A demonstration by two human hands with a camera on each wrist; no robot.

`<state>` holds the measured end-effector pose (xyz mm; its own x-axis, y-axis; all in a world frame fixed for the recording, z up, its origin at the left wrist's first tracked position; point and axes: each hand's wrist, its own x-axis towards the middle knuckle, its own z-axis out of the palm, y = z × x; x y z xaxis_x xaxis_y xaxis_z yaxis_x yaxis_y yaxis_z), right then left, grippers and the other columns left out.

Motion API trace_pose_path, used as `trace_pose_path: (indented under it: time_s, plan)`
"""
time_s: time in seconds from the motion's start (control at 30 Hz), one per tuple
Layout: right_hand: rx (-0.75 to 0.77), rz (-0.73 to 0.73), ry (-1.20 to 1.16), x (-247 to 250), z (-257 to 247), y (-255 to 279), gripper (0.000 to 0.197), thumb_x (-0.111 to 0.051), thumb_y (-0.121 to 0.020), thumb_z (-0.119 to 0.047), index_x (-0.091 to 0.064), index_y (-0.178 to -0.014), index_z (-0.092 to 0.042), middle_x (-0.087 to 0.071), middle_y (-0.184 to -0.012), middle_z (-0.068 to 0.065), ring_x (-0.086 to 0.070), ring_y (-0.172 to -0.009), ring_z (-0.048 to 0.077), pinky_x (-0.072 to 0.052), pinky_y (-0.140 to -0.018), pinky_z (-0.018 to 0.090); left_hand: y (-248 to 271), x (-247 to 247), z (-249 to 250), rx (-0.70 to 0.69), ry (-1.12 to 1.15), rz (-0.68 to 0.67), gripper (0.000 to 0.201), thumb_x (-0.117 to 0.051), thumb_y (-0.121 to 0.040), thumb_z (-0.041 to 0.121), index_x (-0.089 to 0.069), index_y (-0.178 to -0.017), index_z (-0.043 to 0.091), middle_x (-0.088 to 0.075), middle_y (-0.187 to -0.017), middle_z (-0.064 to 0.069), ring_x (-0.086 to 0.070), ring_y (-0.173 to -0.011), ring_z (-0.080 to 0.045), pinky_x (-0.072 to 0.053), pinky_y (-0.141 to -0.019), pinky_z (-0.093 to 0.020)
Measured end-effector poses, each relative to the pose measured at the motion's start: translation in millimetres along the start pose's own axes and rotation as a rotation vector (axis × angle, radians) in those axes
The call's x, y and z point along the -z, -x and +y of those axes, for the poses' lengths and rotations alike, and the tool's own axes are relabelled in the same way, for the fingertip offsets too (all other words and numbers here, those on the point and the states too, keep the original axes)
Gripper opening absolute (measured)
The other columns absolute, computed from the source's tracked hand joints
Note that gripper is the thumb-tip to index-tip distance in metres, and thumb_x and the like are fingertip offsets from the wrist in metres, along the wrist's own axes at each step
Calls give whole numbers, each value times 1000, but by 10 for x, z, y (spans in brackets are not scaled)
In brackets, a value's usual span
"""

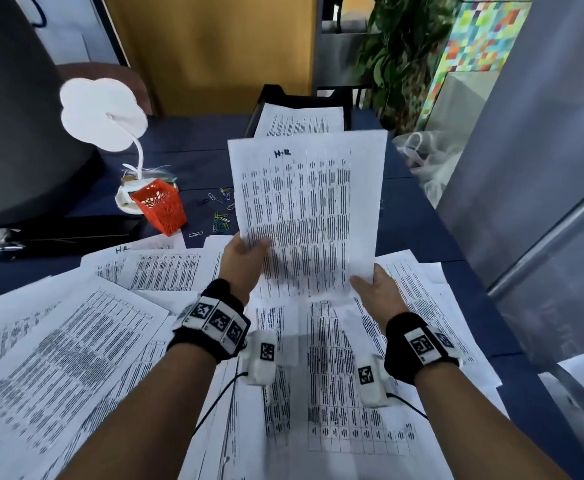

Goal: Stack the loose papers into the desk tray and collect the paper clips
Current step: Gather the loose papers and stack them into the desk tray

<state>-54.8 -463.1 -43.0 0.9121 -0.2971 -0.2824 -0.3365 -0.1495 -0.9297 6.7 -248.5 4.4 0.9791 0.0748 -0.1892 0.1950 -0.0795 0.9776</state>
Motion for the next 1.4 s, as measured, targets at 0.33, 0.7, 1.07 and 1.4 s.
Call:
trace_pose_path:
  time_s: [0.33, 0.7, 1.07, 1.4]
  plan:
    - [8, 20, -238, -160, -410, -267, 12, -38, -99, -5, -47, -94, -11, -54, -90, 10, -60, -42, 13, -47, -41, 22, -395, 103, 292, -17, -150, -8, 28, -56, -93, 16, -42, -114, 3, -52, -107, -15, -55, -89, -19, -51, -78, -31]
    - [28, 117, -410, -293, -921, -675, 20, -36, -100, -6, -46, -117, -12, -55, -106, 9, -60, -45, 7, -46, -41, 18, -539, 132, 236, -112, -319, 12, 24, -54, -93, 13, -46, -115, 8, -64, -98, -13, -66, -75, -26, -55, -66, -37]
    - [-35, 217, -575, -397, -1527, -1179, 55, -38, -99, 0, -18, -149, -9, -52, -81, 10, -58, -52, 14, -45, -43, 19, -589, 332, -388, 214, -1330, -407, 85, -72, -75, 43, -30, -142, 12, -46, -134, -16, -48, -121, -35, -47, -98, -42]
    - [-133, 273, -483, -535, -1603, -1466, 41, -23, -95, 9, -43, -131, 3, -52, -79, 19, -55, -38, 21, -44, -36, 21, -599, 340, -509, 252, -1389, -441, 92, -81, -67, 41, -32, -141, 20, -37, -139, -11, -35, -130, -33, -43, -102, -47]
